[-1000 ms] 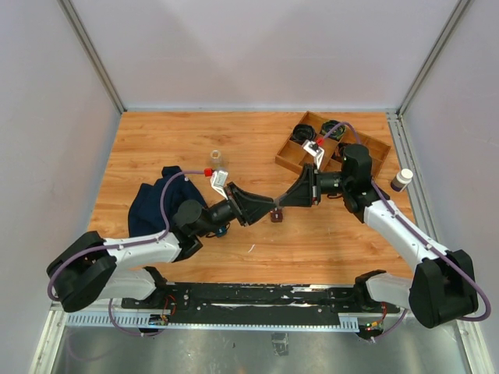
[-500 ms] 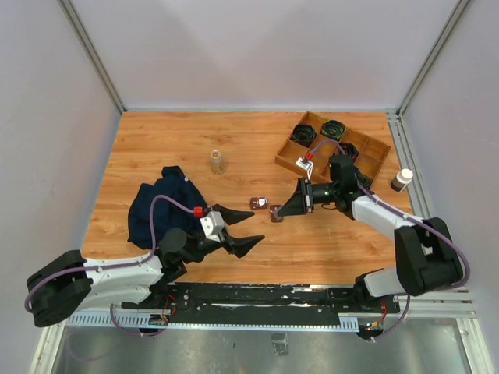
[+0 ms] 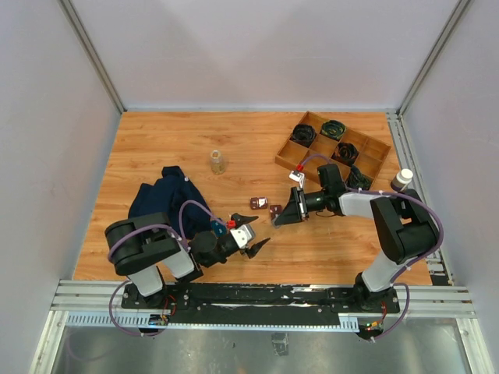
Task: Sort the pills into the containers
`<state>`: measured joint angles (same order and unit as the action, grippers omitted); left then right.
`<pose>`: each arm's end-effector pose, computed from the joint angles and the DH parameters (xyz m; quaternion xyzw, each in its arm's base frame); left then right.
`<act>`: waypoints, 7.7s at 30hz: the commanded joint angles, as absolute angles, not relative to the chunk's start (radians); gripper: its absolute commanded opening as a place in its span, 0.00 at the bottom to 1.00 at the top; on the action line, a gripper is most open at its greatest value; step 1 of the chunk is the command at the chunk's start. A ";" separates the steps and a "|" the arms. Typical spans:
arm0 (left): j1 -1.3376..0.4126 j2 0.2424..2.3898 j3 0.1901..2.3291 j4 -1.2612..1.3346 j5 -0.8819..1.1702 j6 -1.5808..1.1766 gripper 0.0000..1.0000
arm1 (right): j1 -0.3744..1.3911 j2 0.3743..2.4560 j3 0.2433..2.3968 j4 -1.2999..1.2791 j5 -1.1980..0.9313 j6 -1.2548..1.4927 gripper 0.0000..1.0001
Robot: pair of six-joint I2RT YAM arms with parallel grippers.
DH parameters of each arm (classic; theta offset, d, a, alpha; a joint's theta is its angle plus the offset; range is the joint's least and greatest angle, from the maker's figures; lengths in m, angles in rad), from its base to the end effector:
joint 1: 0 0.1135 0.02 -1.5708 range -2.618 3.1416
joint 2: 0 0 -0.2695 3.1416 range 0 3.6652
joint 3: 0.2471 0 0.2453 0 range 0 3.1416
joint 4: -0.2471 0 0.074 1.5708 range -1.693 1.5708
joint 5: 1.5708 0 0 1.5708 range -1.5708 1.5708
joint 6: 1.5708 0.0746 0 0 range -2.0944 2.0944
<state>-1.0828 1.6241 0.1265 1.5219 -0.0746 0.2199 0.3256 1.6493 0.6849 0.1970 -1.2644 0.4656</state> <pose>0.1268 -0.2270 0.1534 0.4019 0.5713 -0.2754 0.6605 0.2572 0.1619 0.1539 -0.1785 0.7569 0.6234 0.0815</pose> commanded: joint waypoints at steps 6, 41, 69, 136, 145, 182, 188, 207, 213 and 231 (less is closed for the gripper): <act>-1.092 1.755 0.228 1.789 -0.125 0.220 0.75 | 0.345 1.707 0.711 0.237 -1.307 0.459 0.06; -1.093 1.892 0.333 1.786 -0.091 0.097 0.29 | 0.365 1.732 0.748 0.105 -1.272 0.357 0.18; -1.091 1.898 0.348 1.555 0.088 -0.001 0.13 | 0.066 1.540 0.942 -0.446 -1.243 -0.182 0.67; -0.995 1.391 0.203 1.201 0.115 -0.479 0.17 | 0.538 1.465 0.713 -0.390 -0.639 -1.096 0.68; -0.993 1.633 0.247 1.431 0.167 -0.595 0.00 | 0.548 1.463 0.726 -0.417 -0.641 -1.108 0.58; -0.994 1.929 0.373 1.539 0.048 -0.808 0.00 | 0.581 1.519 0.764 -0.449 -0.601 -1.093 0.27; -0.997 1.891 0.404 1.425 0.046 -0.808 0.00 | 0.581 1.520 0.766 -0.452 -0.602 -1.089 0.26; -0.993 1.980 0.443 1.152 0.035 -0.921 0.00 | 0.583 1.522 0.768 -0.456 -0.598 -1.089 0.23; -0.984 1.961 0.434 1.135 0.022 -0.906 0.00 | 0.582 1.516 0.770 -0.457 -0.593 -1.086 0.22; -0.981 1.743 0.480 1.065 0.102 -0.822 0.00 | 0.583 1.523 0.776 -0.458 -0.582 -1.082 0.22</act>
<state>-0.9833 1.7233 0.4469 1.1042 0.0994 -0.8402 0.5678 1.5059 0.7631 -0.4294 -0.6060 -1.0946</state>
